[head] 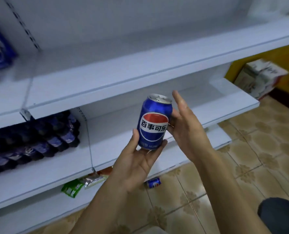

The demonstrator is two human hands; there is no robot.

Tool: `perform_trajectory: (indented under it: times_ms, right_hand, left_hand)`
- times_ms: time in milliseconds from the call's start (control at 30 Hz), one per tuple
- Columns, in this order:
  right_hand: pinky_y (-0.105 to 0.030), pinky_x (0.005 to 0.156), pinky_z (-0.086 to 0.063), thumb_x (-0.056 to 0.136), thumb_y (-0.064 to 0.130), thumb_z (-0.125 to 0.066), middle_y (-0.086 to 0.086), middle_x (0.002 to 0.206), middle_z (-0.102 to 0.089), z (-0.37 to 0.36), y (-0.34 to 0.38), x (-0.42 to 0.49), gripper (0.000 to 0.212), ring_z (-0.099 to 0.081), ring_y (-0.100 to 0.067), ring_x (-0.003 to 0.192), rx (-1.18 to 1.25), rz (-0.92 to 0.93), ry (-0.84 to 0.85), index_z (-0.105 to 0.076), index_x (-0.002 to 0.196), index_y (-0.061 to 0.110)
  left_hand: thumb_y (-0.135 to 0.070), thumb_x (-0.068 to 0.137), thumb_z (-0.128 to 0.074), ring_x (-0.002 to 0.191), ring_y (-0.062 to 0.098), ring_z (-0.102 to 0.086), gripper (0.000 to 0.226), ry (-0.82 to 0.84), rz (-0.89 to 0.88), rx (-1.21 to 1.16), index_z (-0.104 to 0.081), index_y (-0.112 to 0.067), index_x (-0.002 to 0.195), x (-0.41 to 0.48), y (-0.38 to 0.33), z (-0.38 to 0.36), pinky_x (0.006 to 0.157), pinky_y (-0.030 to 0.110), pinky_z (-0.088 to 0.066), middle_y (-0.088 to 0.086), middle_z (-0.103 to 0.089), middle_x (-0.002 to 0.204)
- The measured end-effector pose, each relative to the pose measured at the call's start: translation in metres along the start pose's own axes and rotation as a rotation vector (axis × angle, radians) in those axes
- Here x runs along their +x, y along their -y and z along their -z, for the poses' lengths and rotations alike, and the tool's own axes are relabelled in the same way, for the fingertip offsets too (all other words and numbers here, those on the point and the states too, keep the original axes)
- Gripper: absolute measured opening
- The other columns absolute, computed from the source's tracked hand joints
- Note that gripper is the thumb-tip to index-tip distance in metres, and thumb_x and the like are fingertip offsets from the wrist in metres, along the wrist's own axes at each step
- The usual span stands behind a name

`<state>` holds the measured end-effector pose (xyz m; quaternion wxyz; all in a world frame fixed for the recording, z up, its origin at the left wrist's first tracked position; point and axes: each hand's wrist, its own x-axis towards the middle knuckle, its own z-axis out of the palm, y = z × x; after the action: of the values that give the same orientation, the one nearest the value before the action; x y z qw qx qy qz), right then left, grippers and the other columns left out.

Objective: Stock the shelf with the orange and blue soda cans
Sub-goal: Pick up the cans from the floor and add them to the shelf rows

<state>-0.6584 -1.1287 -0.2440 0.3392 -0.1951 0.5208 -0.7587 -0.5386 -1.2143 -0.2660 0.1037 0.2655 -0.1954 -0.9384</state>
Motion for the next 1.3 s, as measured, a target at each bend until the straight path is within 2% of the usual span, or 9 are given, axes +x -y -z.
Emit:
perform_trajectory:
  times_ms: [167,267,367,600,800,967,1033,1133,1300]
  right_hand:
    - [-0.029,0.092,-0.052,0.057,0.073,-0.07,-0.004,0.128,-0.062,-0.072,0.034,0.03,0.107,-0.059,-0.019,0.119,0.02,0.104,0.21,-0.033,0.145,0.025]
    - [-0.033,0.092,-0.051,0.064,0.063,-0.073,-0.003,0.125,-0.064,-0.119,0.043,0.047,0.093,-0.061,-0.017,0.116,-0.125,0.204,0.234,-0.039,0.141,0.024]
    - [-0.023,0.086,-0.052,0.074,0.036,-0.074,0.008,0.12,-0.065,-0.167,0.049,0.059,0.065,-0.062,-0.006,0.111,-0.296,0.337,0.25,-0.046,0.133,0.027]
    - [-0.008,0.076,-0.05,0.062,0.043,-0.079,0.025,0.109,-0.057,-0.281,0.04,0.075,0.081,-0.058,0.012,0.098,-0.556,0.506,0.307,-0.039,0.131,0.033]
    - [-0.003,0.069,-0.048,0.062,0.026,-0.084,0.022,0.104,-0.057,-0.358,0.015,0.11,0.073,-0.057,0.014,0.09,-0.631,0.462,0.36,-0.041,0.121,0.03]
    - [-0.013,0.075,-0.047,0.063,0.021,-0.086,0.013,0.109,-0.054,-0.412,-0.026,0.147,0.072,-0.057,-0.006,0.099,-0.729,0.394,0.313,-0.038,0.116,0.029]
    - [-0.019,0.077,-0.047,0.062,0.021,-0.087,0.009,0.113,-0.055,-0.432,-0.044,0.162,0.074,-0.056,-0.01,0.102,-0.759,0.385,0.271,-0.041,0.121,0.022]
    - [-0.021,0.08,-0.044,0.066,0.022,-0.085,0.005,0.117,-0.057,-0.461,-0.068,0.181,0.078,-0.054,-0.008,0.1,-0.806,0.4,0.204,-0.041,0.129,0.015]
    - [-0.03,0.091,-0.047,0.066,0.026,-0.085,0.0,0.128,-0.059,-0.488,-0.109,0.206,0.081,-0.058,-0.02,0.116,-0.787,0.399,0.089,-0.039,0.132,0.018]
  left_hand:
    - [-0.04,0.084,-0.051,0.111,0.039,-0.061,0.056,0.094,-0.18,-0.037,-0.054,-0.006,0.128,-0.023,-0.073,-0.022,0.089,0.046,-0.051,0.022,-0.063,0.121]
    - [-0.041,0.085,-0.049,0.11,0.039,-0.062,0.054,0.129,-0.293,-0.03,-0.056,-0.006,0.126,-0.037,-0.119,-0.024,0.088,0.044,-0.052,0.021,-0.064,0.12]
    - [-0.041,0.087,-0.05,0.109,0.034,-0.064,0.051,0.139,-0.416,-0.031,-0.058,-0.007,0.123,-0.05,-0.162,-0.018,0.092,0.042,-0.051,0.02,-0.064,0.12]
    - [-0.04,0.082,-0.049,0.109,0.025,-0.064,0.055,0.093,-0.828,0.185,-0.051,-0.01,0.129,-0.071,-0.244,0.022,0.091,0.035,-0.054,0.015,-0.065,0.12]
    - [-0.05,0.069,-0.06,0.098,0.013,-0.068,0.064,-0.312,-0.951,0.841,-0.053,-0.021,0.126,-0.111,-0.326,0.09,0.082,0.026,-0.057,-0.002,-0.073,0.102]
    - [-0.072,0.074,-0.056,0.13,0.009,-0.042,0.088,-0.742,-0.628,2.098,-0.022,-0.035,0.147,-0.136,-0.378,0.144,0.102,0.029,-0.037,-0.012,-0.042,0.146]
    - [-0.084,0.072,-0.037,0.135,0.01,-0.034,0.092,-0.69,-0.577,2.408,-0.02,-0.034,0.148,-0.138,-0.392,0.16,0.107,0.028,-0.03,-0.012,-0.033,0.151]
    - [-0.085,0.059,-0.01,0.133,0.012,-0.035,0.102,-0.532,-0.578,2.55,-0.03,-0.034,0.144,-0.141,-0.408,0.179,0.108,0.03,-0.027,-0.012,-0.034,0.15]
    - [-0.076,0.078,-0.04,0.113,0.014,-0.045,0.067,-0.375,-0.597,2.559,-0.048,-0.031,0.127,-0.139,-0.417,0.19,0.09,0.031,-0.041,-0.012,-0.052,0.125]
